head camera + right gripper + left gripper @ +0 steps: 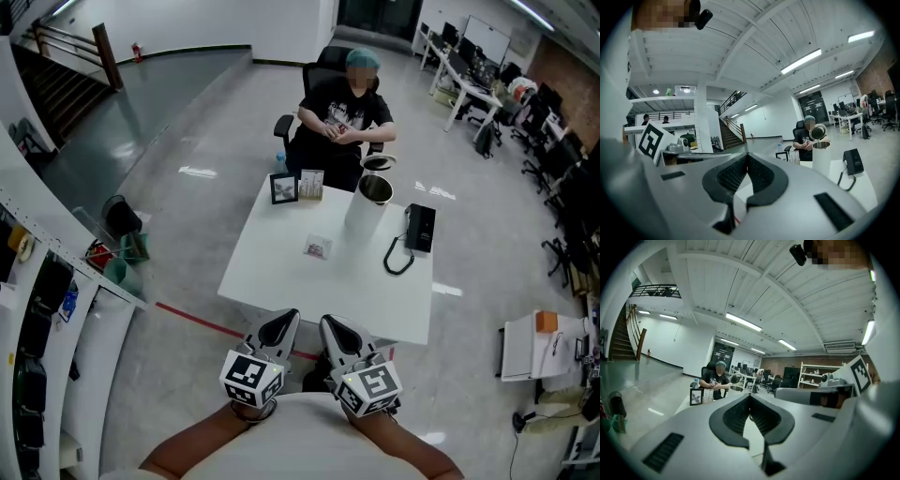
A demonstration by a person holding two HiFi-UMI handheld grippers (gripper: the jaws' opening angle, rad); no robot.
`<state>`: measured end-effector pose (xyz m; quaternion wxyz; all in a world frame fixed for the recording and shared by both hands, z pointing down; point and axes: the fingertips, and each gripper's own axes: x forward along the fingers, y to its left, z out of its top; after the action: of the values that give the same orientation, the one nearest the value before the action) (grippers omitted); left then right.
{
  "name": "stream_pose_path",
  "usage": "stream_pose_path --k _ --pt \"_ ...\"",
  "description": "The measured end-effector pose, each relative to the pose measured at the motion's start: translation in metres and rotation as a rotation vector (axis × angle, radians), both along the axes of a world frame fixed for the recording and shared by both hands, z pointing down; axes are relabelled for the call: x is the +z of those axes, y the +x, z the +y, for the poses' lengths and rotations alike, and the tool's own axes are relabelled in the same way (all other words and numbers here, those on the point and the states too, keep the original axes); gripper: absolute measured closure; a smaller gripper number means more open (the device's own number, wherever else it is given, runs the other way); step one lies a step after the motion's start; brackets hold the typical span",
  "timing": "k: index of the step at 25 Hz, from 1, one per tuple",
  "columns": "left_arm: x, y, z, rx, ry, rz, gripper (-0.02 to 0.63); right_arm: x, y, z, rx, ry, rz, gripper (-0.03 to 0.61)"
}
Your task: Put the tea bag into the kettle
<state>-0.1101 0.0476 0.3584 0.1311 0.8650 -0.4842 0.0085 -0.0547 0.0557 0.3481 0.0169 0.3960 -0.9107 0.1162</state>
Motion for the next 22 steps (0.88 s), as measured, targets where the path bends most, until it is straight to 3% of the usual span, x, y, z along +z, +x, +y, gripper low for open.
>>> stream_pose_path --k 13,22 --pt "0.010 0.028 -0.132 -0.097 -0.044 -0.025 0.604 0.014 0.039 -0.137 -0.068 -0.066 -0.005 0.566" --pt "0.028 0.041 -0.200 -0.174 -0.093 -0.026 0.605 0.033 0.062 -0.199 -0.136 -0.112 0.007 0.566"
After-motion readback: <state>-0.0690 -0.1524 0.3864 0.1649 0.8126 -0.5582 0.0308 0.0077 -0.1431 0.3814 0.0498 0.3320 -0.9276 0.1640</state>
